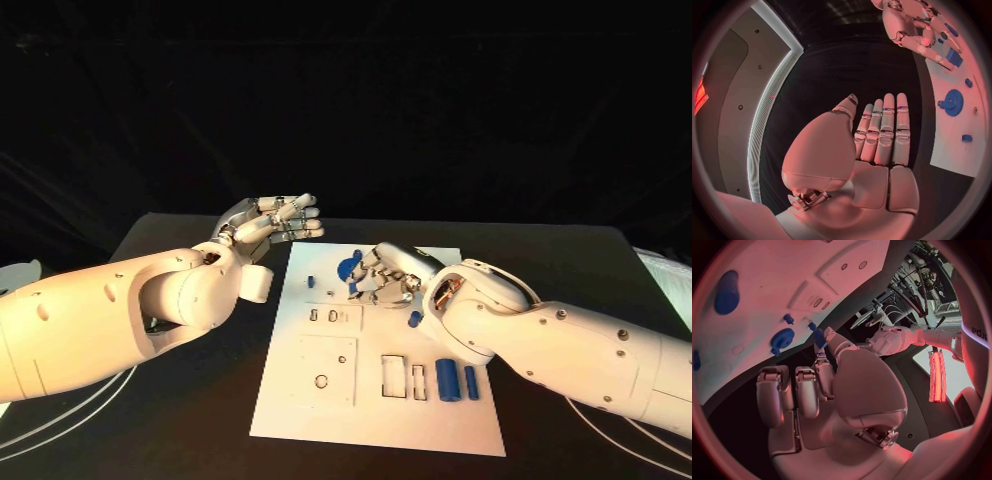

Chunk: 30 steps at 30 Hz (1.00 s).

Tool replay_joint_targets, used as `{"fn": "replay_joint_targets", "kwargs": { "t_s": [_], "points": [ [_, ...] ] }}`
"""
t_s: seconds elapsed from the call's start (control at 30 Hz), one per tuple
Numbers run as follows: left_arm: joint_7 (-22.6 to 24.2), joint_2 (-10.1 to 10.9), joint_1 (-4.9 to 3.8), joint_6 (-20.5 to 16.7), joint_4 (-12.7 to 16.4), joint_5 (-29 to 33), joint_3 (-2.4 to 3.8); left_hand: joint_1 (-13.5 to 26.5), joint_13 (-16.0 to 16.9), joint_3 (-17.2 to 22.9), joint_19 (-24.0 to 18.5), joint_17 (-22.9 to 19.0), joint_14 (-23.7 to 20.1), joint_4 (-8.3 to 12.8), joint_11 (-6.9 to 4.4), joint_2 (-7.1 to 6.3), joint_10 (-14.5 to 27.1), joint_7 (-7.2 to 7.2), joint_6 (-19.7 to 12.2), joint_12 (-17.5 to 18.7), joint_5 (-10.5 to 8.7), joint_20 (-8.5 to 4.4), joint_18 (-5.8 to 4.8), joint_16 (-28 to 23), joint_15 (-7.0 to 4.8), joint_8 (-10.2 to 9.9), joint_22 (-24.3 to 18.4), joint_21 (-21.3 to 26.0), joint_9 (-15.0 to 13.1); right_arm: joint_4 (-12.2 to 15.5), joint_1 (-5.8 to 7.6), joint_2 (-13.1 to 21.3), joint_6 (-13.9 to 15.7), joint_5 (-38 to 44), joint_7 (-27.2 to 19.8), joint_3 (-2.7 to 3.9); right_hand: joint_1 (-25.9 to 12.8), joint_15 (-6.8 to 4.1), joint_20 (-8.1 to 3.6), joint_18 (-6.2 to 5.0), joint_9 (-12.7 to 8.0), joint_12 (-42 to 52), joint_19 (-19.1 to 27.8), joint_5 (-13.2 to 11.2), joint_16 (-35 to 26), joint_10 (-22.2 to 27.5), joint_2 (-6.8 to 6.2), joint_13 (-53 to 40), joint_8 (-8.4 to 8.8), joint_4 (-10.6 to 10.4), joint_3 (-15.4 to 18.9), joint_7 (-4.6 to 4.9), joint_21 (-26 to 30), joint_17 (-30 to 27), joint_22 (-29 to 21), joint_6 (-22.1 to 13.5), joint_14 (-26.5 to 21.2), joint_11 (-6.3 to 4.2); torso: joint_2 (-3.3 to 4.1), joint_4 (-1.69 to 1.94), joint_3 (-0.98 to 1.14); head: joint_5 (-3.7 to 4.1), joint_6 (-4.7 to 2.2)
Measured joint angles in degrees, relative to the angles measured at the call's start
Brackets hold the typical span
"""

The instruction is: Assemble the parts on the task board

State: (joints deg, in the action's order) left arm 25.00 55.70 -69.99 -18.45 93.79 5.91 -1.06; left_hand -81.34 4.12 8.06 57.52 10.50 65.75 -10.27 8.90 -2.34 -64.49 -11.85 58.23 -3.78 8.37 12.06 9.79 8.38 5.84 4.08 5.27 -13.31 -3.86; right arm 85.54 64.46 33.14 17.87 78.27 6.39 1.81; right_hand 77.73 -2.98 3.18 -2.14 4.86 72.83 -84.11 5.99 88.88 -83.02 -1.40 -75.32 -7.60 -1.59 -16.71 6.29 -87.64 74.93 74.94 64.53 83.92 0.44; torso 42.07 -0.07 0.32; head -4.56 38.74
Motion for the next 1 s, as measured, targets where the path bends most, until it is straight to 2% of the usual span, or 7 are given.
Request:
{"fn": "replay_joint_targets", "kwargs": {
  "t_s": [0.1, 0.4, 0.63, 1.0],
  "points": [
    [0.01, -0.09, 0.0, 0.0, -0.25, 0.03, 0.0, 0.0, 0.0, 0.0, 0.0, 0.0, 0.0, 0.0, 0.0, 0.0, 0.0, 0.0, 0.0, 0.0, 0.0, 0.0, 0.0, 0.0, 0.0, 0.0, -0.04, 0.0, 0.0, -0.58, -0.36, -1.57, -0.66, 1.38, 1.6, -0.4, 0.0, 0.0, 0.0, 0.0, 0.0, 0.0, 0.0, 0.0, 0.0, 0.0, 0.0, 0.0, 0.11, 0.0, 0.0, 0.0, 0.0, 0.0, 0.0, -0.01, 0.0, 0.0, -0.01, 0.05, -0.09, -0.13, 0.22],
    [0.02, -0.67, 0.0, 0.02, -0.68, 0.1, 0.0, 0.0, 0.0, 0.0, 0.0, -0.01, 0.0, 0.0, 0.0, 0.0, 0.0, 0.0, 0.0, 0.0, 0.0, 0.0, 0.0, 0.0, 0.0, 0.0, -0.03, 0.0, 0.0, -2.39, -1.07, -4.61, -2.28, 5.32, 5.11, -1.38, 0.01, 0.0, 0.01, 0.0, 0.0, 0.0, 0.0, 0.44, 0.0, 0.04, -0.01, 0.0, 0.55, 0.01, 0.01, -0.03, 0.0, -0.01, -0.01, -0.03, 0.0, 0.05, -0.01, 0.01, -0.09, -0.69, 0.81],
    [0.02, -0.79, 0.0, 0.04, -0.66, 0.13, 0.0, 0.0, 0.0, 0.0, 0.0, 0.02, 0.0, 0.0, 0.0, 0.0, 0.0, 0.0, 0.0, 0.0, 0.0, 0.0, 0.0, 0.0, 0.0, 0.0, -0.03, 0.0, 0.0, -3.58, -1.21, -5.44, -3.49, 7.18, 6.91, -1.69, 0.01, 0.01, 0.01, 0.0, 0.0, -0.19, 0.0, 0.44, 0.0, 0.09, -0.02, -0.01, 0.53, 0.01, 0.01, -0.11, 0.0, -0.01, -0.01, -0.11, 0.0, 0.11, -0.02, -0.08, -0.05, -1.06, 1.19],
    [0.02, -0.82, 0.0, 0.07, -0.42, 0.16, 0.0, 0.0, 0.0, 0.0, 0.0, 0.05, 0.0, 0.0, 0.0, 0.0, 0.0, -0.02, -0.02, 0.0, 0.0, 0.0, 0.0, 0.0, 0.0, 0.0, -0.03, 0.0, 0.0, -4.73, -1.16, -6.51, -4.25, 8.26, 7.75, -2.05, 0.01, 0.01, 0.01, 0.0, 0.01, -0.28, 0.01, 0.43, 0.0, 0.11, -0.04, -0.05, 0.5, 0.01, 0.02, -0.22, 0.0, -0.02, -0.02, -0.22, 0.0, 0.13, -0.03, -0.04, -0.02, -1.19, 1.53]
  ]
}}
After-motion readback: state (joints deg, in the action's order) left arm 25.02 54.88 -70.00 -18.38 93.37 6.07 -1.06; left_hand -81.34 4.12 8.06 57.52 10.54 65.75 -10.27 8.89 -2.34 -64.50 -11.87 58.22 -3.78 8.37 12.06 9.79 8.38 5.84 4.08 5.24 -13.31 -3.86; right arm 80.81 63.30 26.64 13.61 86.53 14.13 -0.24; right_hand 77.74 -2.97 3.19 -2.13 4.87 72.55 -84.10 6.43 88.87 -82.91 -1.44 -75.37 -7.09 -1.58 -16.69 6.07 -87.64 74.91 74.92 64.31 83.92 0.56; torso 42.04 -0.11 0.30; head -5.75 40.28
